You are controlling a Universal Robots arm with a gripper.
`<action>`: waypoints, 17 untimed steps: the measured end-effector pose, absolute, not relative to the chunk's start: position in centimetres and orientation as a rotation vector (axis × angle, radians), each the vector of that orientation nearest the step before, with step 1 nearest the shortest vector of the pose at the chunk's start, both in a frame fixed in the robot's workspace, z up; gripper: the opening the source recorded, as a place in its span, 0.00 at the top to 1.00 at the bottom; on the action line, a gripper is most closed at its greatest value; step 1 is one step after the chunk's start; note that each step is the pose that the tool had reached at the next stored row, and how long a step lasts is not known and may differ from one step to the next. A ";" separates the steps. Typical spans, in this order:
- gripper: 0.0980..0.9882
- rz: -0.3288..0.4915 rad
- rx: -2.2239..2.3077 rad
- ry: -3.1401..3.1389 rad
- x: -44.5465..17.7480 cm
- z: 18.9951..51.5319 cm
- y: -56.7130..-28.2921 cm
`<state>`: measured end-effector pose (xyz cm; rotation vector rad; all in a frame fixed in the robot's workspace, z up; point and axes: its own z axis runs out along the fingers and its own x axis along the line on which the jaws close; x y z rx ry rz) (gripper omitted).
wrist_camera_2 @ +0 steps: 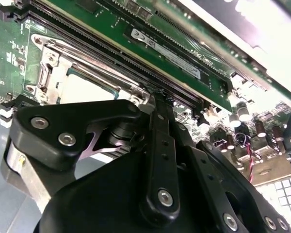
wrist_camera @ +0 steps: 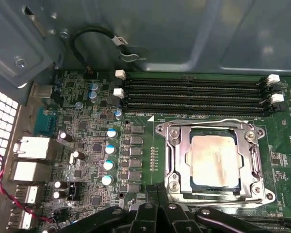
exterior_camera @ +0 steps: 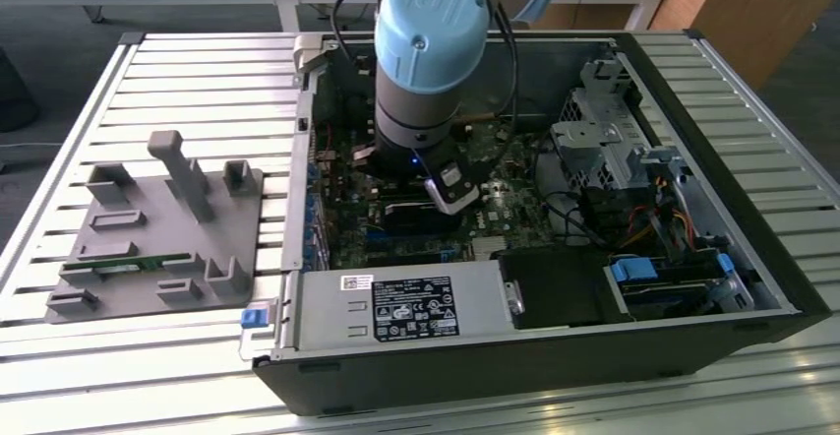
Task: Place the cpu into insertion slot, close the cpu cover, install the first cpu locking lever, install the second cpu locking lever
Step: 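Install the second cpu locking lever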
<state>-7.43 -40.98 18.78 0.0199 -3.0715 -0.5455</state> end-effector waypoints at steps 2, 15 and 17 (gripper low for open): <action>0.99 -0.546 0.020 -3.071 -7.4 19.1 -41.0; 0.99 -0.545 0.020 -3.071 -7.4 21.9 -40.8; 0.99 -0.545 0.020 -3.071 -7.4 22.4 -40.8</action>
